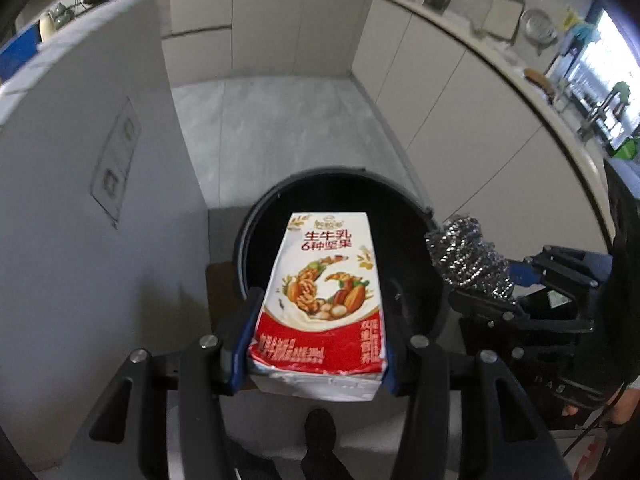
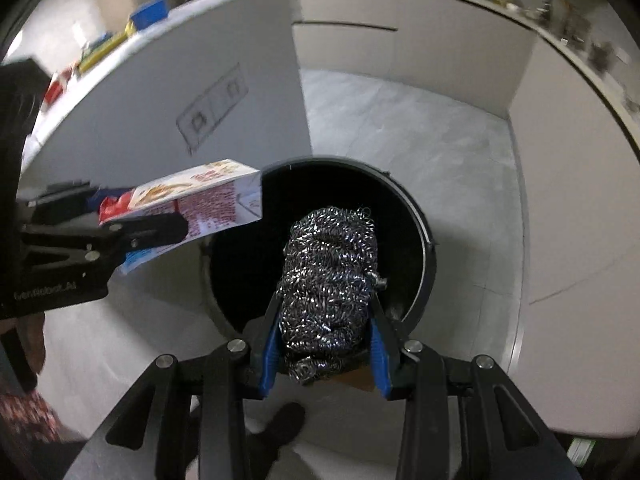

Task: Collect trash
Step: 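Open both tools to drop the steel wool and carton into the bin, then move both tools back toward the yellow sponge and red paper cup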

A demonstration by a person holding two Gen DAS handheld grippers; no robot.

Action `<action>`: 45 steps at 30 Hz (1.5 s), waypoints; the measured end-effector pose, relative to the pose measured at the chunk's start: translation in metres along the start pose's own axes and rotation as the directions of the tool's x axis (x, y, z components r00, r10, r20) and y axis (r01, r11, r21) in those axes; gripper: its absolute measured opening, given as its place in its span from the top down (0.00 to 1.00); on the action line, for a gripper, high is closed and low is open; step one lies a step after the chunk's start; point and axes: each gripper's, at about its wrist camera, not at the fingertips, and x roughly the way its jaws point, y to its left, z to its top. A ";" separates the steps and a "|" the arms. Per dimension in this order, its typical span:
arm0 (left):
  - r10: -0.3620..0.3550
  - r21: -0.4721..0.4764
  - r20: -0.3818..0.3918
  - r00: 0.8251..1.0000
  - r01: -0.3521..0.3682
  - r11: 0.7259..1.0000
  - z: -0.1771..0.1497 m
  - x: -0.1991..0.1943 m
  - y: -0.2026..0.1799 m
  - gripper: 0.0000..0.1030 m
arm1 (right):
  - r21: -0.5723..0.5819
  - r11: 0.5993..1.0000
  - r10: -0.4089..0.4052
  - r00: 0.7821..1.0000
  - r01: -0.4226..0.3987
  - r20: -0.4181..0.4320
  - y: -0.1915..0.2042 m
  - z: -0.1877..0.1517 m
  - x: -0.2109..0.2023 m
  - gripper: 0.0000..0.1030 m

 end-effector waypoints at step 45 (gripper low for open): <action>0.164 -0.120 0.255 0.953 -0.137 0.983 0.002 -0.105 0.002 0.00 | 0.182 0.977 -0.146 0.972 0.112 0.184 -0.019 0.017 -0.071 0.00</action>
